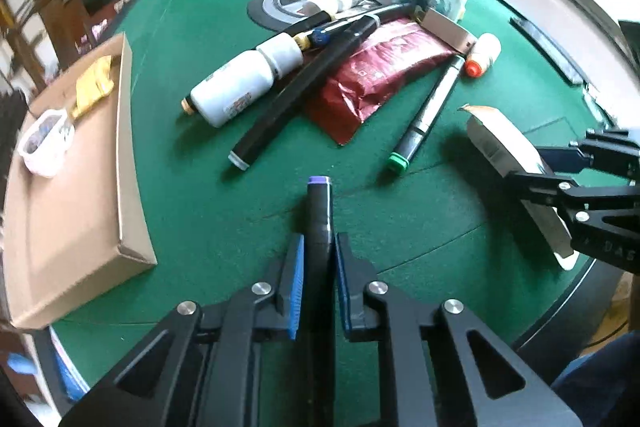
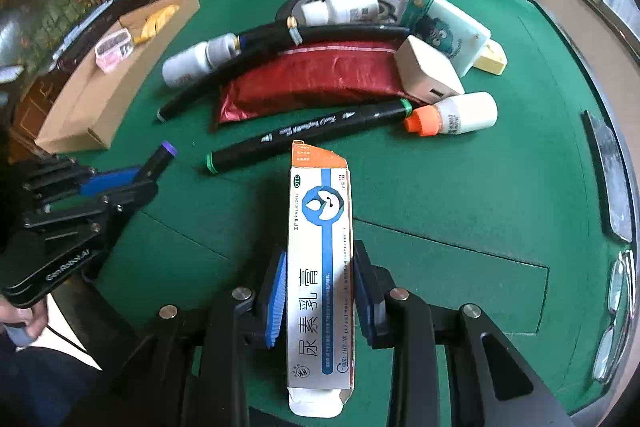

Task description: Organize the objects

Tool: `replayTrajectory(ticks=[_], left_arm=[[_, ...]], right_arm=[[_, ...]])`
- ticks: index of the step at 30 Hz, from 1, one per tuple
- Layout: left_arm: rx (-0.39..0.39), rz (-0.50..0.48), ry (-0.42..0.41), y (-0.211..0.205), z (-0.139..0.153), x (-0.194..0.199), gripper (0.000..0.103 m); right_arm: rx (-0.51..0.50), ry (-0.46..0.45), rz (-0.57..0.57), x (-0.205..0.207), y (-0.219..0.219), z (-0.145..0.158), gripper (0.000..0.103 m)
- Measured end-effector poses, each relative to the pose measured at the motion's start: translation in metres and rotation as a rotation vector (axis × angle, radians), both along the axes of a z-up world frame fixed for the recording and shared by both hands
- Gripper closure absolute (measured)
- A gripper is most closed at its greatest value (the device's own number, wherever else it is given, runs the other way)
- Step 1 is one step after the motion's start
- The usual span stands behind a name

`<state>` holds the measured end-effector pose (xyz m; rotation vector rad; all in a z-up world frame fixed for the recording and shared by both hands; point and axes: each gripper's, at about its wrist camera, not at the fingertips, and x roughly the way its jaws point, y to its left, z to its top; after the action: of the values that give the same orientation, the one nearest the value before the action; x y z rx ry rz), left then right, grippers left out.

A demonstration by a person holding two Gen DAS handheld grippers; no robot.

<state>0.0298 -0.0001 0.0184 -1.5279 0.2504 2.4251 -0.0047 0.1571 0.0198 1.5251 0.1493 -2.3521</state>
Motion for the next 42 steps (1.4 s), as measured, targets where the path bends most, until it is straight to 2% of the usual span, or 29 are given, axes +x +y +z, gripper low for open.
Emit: replayTrajectory(ticks=[5,7,9,16,19,25,33,42], left_arm=[[0.077,0.036,-0.017,-0.012,0.002,-0.002,0.088],[0.141,0.047,-0.025,-0.019,0.005,-0.003,0.089],[0.173,0.062,-0.019,-0.025,0.011,-0.004,0.089],[0.201,0.065,0.006,-0.034,0.021,-0.002,0.089],[0.211,0.066,0.008,-0.037,0.026,-0.001,0.089],[0.233,0.066,0.065,-0.045,0.039,0.001,0.089],[0.274,0.108,0.07,-0.063,0.04,0.001,0.089],[0.318,0.117,0.138,-0.079,0.064,0.003,0.089]], right_arm=[[-0.034,0.009,-0.027,-0.001,0.006,0.006,0.071],[-0.043,0.0,-0.033,-0.003,0.004,0.006,0.071],[-0.056,0.005,-0.04,-0.004,0.004,0.009,0.071],[-0.059,-0.01,-0.05,-0.002,0.006,0.008,0.071],[-0.056,0.009,-0.051,-0.003,0.003,0.015,0.071],[-0.055,0.036,-0.052,-0.001,-0.005,0.024,0.071],[-0.057,0.049,-0.047,-0.001,-0.013,0.035,0.071],[-0.068,0.077,-0.019,-0.009,-0.028,0.053,0.07]])
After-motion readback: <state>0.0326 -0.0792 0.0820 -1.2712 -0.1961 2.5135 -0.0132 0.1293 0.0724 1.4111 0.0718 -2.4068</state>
